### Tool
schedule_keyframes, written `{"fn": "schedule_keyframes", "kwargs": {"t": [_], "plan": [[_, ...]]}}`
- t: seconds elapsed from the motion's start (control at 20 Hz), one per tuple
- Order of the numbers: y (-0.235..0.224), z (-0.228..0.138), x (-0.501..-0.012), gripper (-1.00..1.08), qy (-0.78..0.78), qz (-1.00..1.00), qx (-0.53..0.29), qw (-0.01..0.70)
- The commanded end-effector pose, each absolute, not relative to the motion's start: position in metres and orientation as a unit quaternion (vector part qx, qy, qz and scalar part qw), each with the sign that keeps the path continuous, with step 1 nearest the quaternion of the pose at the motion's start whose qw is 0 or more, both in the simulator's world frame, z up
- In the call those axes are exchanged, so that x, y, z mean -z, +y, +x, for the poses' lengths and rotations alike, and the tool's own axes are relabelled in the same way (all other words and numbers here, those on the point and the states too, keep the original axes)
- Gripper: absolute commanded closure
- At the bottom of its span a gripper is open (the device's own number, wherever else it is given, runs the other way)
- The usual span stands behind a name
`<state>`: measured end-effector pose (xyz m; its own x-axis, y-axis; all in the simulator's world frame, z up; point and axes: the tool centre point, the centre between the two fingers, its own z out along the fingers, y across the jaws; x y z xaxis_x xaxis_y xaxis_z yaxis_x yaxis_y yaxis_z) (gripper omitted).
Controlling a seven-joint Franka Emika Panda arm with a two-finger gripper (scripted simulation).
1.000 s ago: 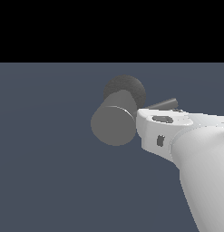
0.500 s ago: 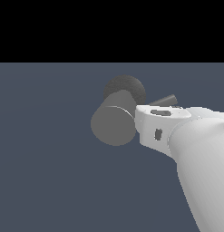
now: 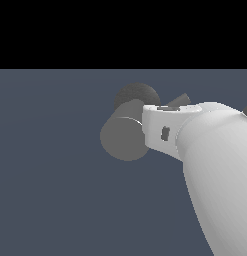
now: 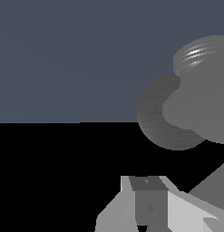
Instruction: Turn on the faucet by rotating a designated handle.
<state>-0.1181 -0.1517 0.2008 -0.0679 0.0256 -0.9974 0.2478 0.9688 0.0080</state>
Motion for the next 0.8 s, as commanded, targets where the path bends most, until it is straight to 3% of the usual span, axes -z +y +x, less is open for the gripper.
{"fn": "schedule_keyframes", "kwargs": {"t": [0.0, 0.35, 0.4, 0.75], "plan": [[-0.128, -0.109, -0.231, 1.08, 0.708, 0.077, 0.071, 0.698], [-0.115, -0.106, -0.249, 1.08, 0.704, 0.075, 0.069, 0.703], [-0.134, -0.115, -0.219, 1.08, 0.726, 0.091, 0.079, 0.677], [-0.11, -0.108, -0.238, 1.08, 0.719, 0.086, 0.076, 0.685]]}}
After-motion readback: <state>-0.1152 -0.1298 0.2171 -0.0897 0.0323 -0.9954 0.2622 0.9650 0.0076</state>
